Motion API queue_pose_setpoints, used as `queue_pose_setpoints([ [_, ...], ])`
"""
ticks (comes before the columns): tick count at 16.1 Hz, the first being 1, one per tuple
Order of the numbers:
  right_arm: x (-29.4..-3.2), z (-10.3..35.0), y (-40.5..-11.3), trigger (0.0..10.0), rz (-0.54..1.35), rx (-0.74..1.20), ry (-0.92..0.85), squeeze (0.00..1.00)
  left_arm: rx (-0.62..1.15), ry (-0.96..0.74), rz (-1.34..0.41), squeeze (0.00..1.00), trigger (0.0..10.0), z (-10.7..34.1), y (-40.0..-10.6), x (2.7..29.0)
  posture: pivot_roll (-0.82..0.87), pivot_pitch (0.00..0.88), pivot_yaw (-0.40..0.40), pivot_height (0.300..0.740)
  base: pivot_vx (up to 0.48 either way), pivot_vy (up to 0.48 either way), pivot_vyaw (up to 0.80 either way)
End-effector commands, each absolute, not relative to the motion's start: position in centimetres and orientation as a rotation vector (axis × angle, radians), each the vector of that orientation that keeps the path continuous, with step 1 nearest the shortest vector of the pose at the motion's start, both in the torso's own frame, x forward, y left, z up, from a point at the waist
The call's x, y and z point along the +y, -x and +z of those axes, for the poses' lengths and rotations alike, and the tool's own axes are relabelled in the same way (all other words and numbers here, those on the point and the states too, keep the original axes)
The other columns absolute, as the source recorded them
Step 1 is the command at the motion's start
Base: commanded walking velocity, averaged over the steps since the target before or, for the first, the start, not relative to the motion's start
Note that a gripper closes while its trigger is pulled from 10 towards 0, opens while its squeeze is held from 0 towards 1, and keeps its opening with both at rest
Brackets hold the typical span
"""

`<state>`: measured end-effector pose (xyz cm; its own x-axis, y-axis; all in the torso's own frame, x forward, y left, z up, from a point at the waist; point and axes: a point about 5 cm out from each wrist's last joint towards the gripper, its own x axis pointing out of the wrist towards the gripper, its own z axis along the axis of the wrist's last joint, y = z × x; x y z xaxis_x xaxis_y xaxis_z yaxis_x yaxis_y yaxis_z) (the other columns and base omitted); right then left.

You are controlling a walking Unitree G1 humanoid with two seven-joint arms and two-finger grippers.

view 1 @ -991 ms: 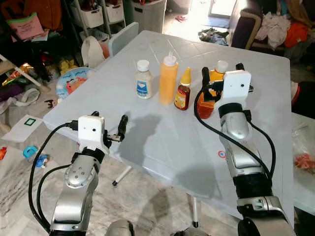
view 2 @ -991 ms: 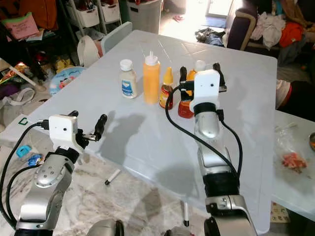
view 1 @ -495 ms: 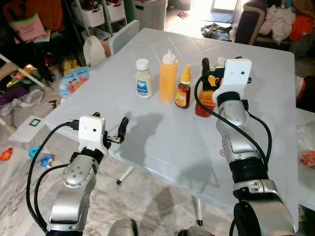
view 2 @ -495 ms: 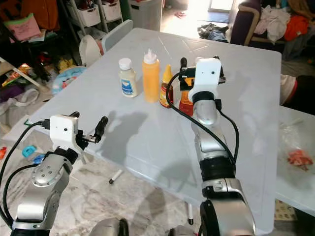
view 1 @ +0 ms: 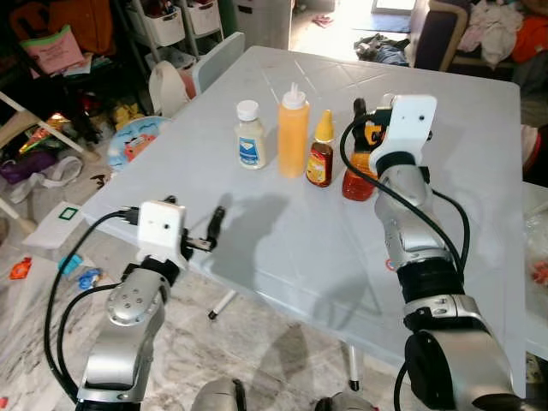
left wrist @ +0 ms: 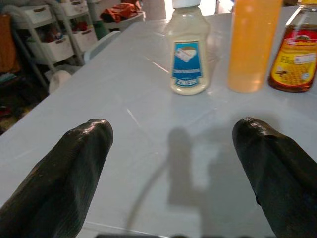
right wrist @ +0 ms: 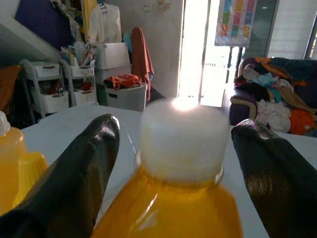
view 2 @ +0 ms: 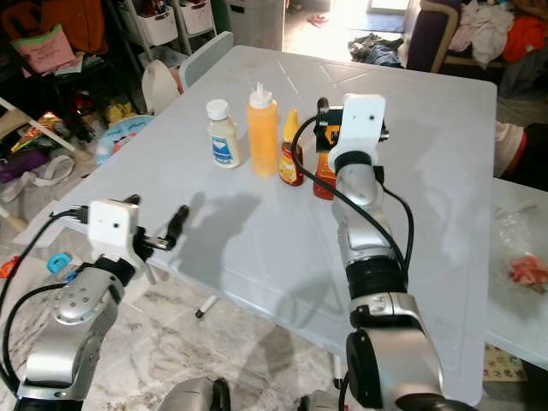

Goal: Restocking fridge

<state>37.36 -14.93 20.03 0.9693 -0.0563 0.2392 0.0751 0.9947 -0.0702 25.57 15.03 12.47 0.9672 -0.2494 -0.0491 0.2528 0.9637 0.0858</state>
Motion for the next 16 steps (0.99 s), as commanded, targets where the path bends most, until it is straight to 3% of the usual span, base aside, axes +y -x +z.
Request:
queue_pose_setpoints([
  [1, -14.7, 20.8, -37.6, 0.0, -0.061, -0.264, 0.071, 0.0, 0.027, -0.113, -0.264, 0.0, 10.0, 12.9, -25.5, 15.0, 0.1, 0.057, 0.081, 0.74, 0.0, 0.0, 0.0],
  [2, -14.8, 20.8, -37.5, 1.5, -0.063, -0.267, 0.072, 0.0, 0.029, -0.113, -0.265, 0.0, 10.0, 12.9, -25.6, 15.0, 0.1, 0.058, 0.081, 0.74, 0.0, 0.0, 0.0],
  [5, -14.7, 20.8, -37.6, 2.7, -0.056, -0.276, 0.079, 0.0, 0.035, -0.113, -0.263, 0.0, 10.0, 12.9, -25.6, 15.0, 0.1, 0.058, 0.077, 0.74, 0.0, 0.0, 0.0],
  [11, -14.7, 20.8, -37.3, 0.0, -0.027, -0.266, 0.064, 0.0, 0.055, -0.12, -0.262, 0.0, 10.0, 12.5, -25.5, 14.9, 0.1, 0.053, 0.06, 0.74, 0.0, 0.0, 0.0],
  [16, -15.0, 19.8, -35.6, 0.0, 0.001, -0.212, 0.028, 0.0, 0.103, -0.13, -0.306, 0.0, 10.0, 11.7, -25.3, 14.8, 0.08, 0.038, 0.056, 0.74, 0.0, 0.0, 0.0],
])
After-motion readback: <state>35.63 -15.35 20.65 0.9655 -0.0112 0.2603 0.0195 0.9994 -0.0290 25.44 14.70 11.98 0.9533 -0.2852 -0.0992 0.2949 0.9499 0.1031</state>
